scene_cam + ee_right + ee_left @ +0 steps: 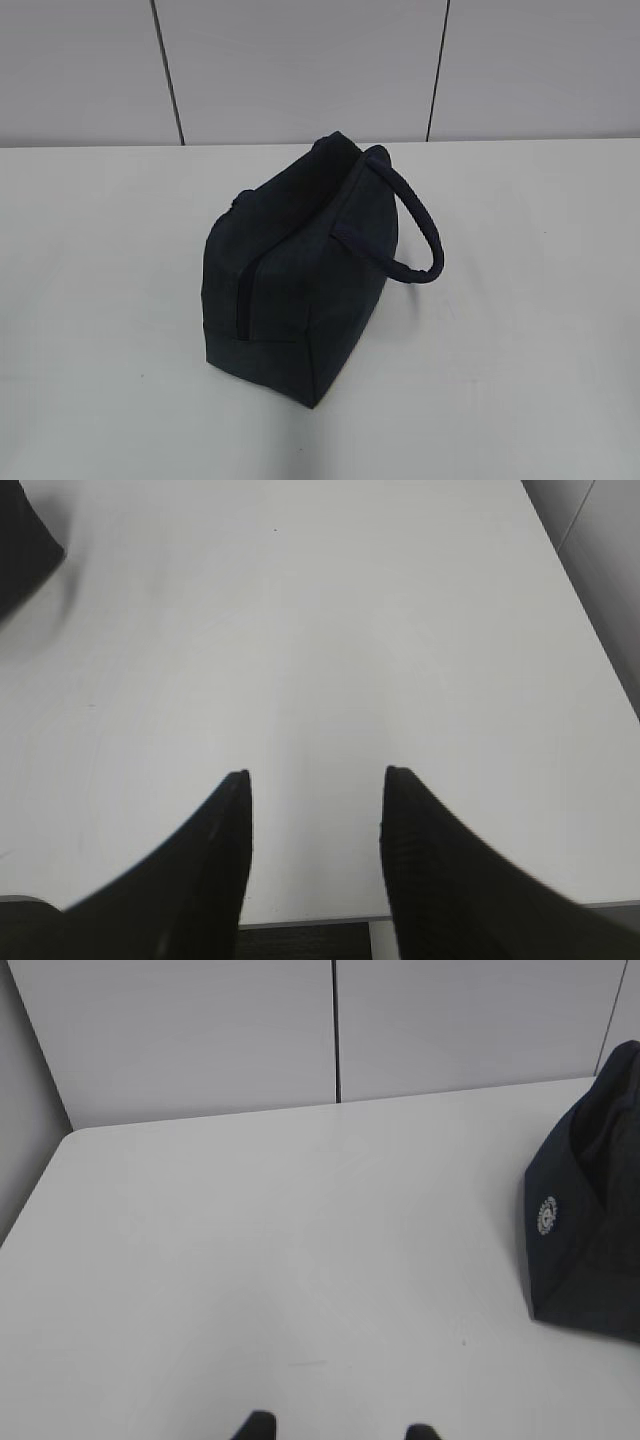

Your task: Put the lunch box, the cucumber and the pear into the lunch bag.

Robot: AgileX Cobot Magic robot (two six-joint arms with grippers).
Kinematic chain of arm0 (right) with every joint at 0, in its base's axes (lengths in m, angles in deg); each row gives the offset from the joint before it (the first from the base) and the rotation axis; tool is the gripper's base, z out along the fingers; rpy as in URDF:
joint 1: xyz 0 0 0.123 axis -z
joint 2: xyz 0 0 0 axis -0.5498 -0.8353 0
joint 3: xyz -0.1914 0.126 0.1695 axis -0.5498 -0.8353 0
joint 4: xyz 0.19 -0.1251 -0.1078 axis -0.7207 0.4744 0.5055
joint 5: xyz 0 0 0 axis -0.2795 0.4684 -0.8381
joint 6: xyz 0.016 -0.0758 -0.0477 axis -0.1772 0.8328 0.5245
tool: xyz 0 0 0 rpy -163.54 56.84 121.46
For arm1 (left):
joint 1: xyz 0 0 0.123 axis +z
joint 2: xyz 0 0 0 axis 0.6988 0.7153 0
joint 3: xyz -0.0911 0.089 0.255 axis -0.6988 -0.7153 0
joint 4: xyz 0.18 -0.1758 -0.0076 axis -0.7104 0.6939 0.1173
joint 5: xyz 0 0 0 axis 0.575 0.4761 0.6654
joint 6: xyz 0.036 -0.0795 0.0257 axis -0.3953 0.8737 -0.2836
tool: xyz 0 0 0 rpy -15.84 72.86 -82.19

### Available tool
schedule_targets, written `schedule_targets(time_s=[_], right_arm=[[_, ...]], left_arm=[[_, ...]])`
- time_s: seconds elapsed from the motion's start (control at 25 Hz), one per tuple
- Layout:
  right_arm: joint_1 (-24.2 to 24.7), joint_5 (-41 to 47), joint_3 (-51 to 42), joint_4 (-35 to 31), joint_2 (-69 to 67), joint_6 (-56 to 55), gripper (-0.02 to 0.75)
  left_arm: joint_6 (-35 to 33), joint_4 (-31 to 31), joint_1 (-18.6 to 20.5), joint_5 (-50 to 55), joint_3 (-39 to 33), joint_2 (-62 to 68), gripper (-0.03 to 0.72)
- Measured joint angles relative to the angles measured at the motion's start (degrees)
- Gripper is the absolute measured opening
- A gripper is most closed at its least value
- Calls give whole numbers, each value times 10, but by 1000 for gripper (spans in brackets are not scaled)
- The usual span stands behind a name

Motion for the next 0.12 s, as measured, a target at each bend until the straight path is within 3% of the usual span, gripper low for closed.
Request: schedule_targets(time_s=[0.12], right_arm=[[0,0,0,0,0,0,338]], left_arm=[[0,0,0,0,0,0,240]])
